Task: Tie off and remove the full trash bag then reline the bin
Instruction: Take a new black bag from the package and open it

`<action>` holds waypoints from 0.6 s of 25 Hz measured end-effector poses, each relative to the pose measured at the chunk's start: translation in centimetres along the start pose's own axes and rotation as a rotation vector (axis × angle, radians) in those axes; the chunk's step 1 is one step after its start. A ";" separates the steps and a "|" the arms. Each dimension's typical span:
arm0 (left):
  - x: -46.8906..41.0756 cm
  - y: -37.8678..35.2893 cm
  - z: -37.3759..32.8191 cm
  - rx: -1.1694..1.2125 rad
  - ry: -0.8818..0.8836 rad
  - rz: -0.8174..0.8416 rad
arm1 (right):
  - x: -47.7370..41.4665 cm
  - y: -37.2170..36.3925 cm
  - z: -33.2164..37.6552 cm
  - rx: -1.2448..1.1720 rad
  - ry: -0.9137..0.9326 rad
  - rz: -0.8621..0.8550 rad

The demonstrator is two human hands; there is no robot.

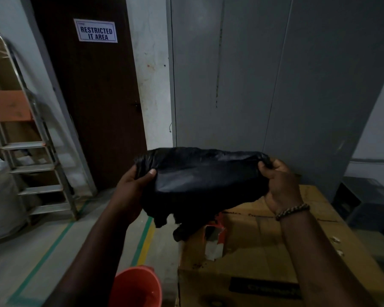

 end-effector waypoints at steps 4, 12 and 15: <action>-0.8 1.5 -0.8 -0.011 -0.068 -0.130 | -1.1 1.8 0.7 -0.037 -0.069 -0.120; -0.2 1.8 -0.9 0.138 -0.030 0.289 | -0.3 1.5 -0.3 -0.277 0.097 0.393; -1.1 2.2 -0.6 0.029 -0.052 0.193 | -0.1 0.3 -0.2 -0.117 0.061 0.244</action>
Point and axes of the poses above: each hand's wrist, its own x-axis away from the middle knuckle, its own y-axis out of the back of the hand, z = x × y, the point moved 1 cm from there along -x, towards the middle knuckle, and after that the axes turned 14 degrees about x, right-handed, at the moved point
